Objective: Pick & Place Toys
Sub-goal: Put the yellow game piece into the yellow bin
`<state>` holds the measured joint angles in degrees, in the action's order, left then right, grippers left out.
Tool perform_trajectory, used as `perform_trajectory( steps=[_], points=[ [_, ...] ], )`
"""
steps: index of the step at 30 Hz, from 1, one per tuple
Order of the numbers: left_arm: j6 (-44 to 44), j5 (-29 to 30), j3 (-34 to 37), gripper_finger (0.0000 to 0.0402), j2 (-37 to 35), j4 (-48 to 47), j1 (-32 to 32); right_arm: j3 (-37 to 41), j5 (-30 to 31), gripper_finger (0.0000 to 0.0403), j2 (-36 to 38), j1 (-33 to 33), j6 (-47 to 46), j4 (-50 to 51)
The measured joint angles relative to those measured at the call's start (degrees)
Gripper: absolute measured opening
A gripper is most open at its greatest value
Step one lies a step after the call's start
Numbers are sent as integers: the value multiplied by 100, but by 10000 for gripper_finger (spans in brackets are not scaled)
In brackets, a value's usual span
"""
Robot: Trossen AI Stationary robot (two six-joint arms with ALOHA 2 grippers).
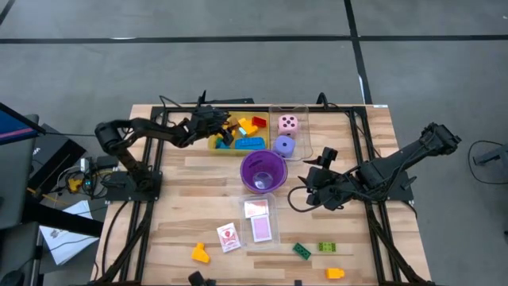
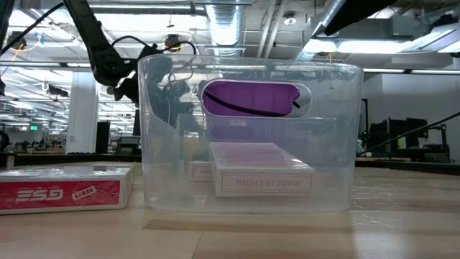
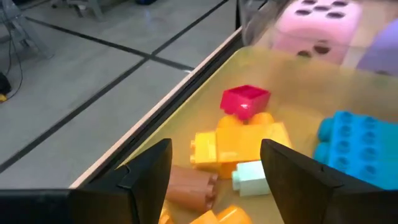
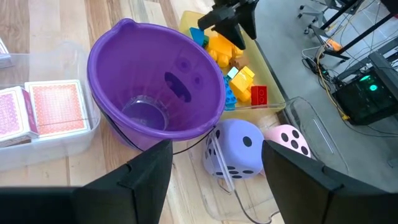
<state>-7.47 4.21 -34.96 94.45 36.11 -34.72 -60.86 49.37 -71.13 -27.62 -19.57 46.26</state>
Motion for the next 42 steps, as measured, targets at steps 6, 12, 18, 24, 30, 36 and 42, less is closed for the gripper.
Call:
perform_trajectory(
  steps=[6, 12, 18, 24, 30, 36, 42],
  points=[
    [-17, 0, 4, 234, -786, -292, 149, 0, 0, 240, 0, 0, 0, 5],
    [-424, 8, 4, 238, -2191, -1244, 458, 0, -1, 240, 0, -7, -48, 128],
    [-464, 4, 4, 243, -3808, -2306, 985, 0, 6, 240, 0, -7, -105, 224],
    [-333, -635, 2, 246, -5104, -3387, 1690, 0, 15, 240, 0, -7, -105, 301],
    [382, -905, 2, 276, -5595, -4176, 2720, 0, 17, 240, 0, -7, -105, 301],
    [829, -811, 2, 353, -5320, -4277, 4051, 0, 19, 240, 0, -9, -147, 321],
    [1525, -3, 2, 390, -4793, -4531, 5412, 0, 19, 240, 0, -11, -214, 344]
  ],
)
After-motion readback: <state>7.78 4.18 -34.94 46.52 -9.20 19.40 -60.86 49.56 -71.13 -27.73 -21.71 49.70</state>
